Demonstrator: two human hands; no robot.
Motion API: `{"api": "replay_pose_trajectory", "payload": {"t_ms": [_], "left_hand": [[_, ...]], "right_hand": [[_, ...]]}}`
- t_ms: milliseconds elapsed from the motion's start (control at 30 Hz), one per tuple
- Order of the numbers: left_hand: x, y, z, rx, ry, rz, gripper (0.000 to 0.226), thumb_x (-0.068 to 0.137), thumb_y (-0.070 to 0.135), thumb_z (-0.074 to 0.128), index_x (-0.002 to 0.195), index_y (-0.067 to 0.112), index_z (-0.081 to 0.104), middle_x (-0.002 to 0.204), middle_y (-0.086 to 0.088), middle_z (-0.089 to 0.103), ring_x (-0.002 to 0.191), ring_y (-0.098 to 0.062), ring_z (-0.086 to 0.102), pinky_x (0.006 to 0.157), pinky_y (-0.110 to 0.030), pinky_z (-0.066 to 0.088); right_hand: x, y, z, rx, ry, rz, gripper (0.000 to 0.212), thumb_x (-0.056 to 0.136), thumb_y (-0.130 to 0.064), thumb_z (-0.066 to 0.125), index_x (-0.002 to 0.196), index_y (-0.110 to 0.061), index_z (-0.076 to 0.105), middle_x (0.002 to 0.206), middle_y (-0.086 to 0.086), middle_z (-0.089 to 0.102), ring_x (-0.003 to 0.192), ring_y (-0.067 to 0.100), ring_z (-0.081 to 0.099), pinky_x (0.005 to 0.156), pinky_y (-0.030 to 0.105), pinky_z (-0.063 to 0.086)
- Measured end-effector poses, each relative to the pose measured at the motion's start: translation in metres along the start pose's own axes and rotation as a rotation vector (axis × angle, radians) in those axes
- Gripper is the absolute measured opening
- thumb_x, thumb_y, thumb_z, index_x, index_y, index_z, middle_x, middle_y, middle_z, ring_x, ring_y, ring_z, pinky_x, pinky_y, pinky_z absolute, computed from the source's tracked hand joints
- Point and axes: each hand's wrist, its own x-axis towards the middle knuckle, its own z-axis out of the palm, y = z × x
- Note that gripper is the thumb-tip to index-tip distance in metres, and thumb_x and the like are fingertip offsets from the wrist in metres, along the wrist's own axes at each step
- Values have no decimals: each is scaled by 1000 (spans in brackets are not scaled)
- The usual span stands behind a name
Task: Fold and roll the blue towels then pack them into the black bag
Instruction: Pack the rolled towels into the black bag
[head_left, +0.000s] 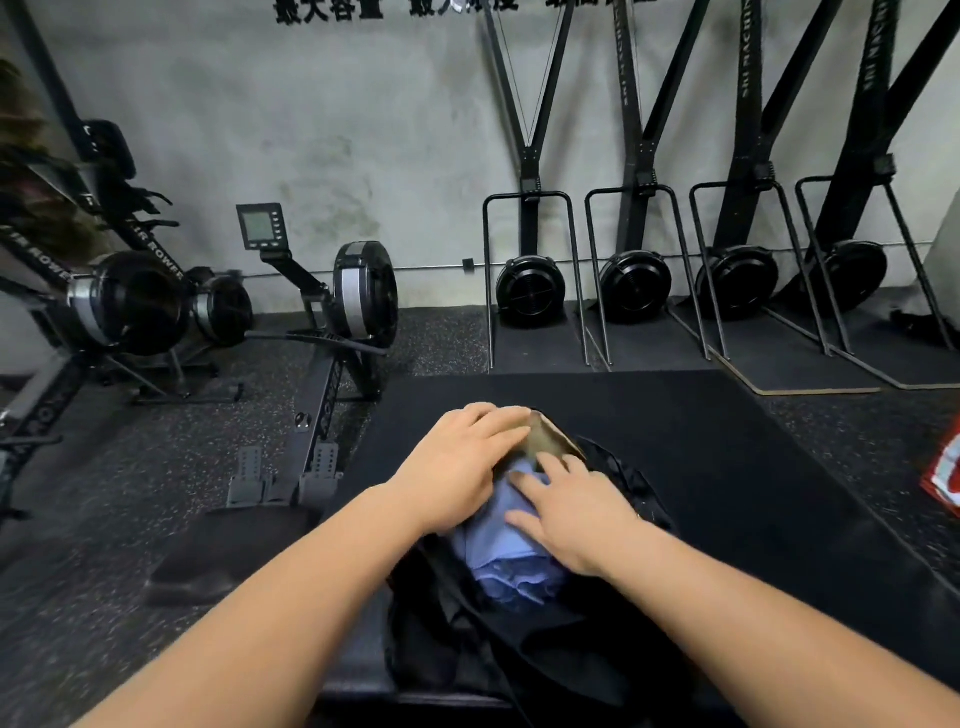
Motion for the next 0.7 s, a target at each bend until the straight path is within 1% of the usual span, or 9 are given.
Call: {"api": "replay_pose_trajectory", "payload": {"t_ms": [67,100,200,300,367,467,500,567,700], "left_hand": [[-24,-3,1,30,10,63,55,81,26,52,135,31,63,136,15,61,119,-16,53,98,-39,41],[-36,-4,2,45,-26,68,48,84,32,54,130,35,65,121,17,66,111,-15,56,95,-38,40],[-60,-12,3,169,-156,70,39,89,48,53,123,38,69,95,14,71,98,-16,58,90,-38,39],[-72,-18,-5,314,-219,56,43,95,59,38,113,36,70,81,6,69,92,-21,60,86,-41,38],[-77,-22,-11,329,-214,52,52,98,64,29,105,35,71,77,6,67,89,-20,61,86,-41,38],[-84,-27,-18,340,-221,62,54,101,66,26,100,35,70,79,9,66,89,-17,60,90,-38,35],[-87,-31,-22,341,-218,61,54,102,66,25,99,35,70,81,10,66,89,-17,59,91,-37,35],[-91,-43,-29,343,-187,40,50,101,65,29,99,35,69,85,9,68,89,-18,61,94,-37,38],[-91,-54,-47,330,-128,-27,35,101,59,41,104,35,66,94,6,71,94,-18,66,100,-37,39]], "right_hand": [[-21,21,-9,-100,-19,-93,58,103,-63,40,150,-29,35,142,6,48,119,33,58,91,45,50],[-30,32,-11,-154,-39,-113,57,103,-61,44,146,-25,38,138,5,52,115,34,63,89,44,49],[-41,58,-14,-337,-96,-122,53,99,-65,46,130,-23,47,131,5,64,115,31,65,95,42,44],[-42,75,-12,-416,-128,-156,52,97,-72,39,121,-30,57,119,3,71,115,27,64,100,41,41],[-42,86,-8,-388,-165,-185,54,97,-74,35,116,-34,65,111,-5,73,112,24,63,104,40,40],[-48,100,-10,-305,-160,-228,54,97,-74,37,102,-32,70,87,-9,69,100,22,62,105,39,45],[-50,106,-15,-298,-120,-231,54,97,-74,38,99,-30,69,80,-9,64,97,21,62,109,36,42],[-52,124,-26,-288,10,-224,54,96,-76,35,97,-31,66,77,-10,62,96,16,64,115,33,33],[-53,153,-42,-225,257,-228,46,95,-73,38,96,-36,65,78,-13,63,88,12,63,112,33,39]]}}
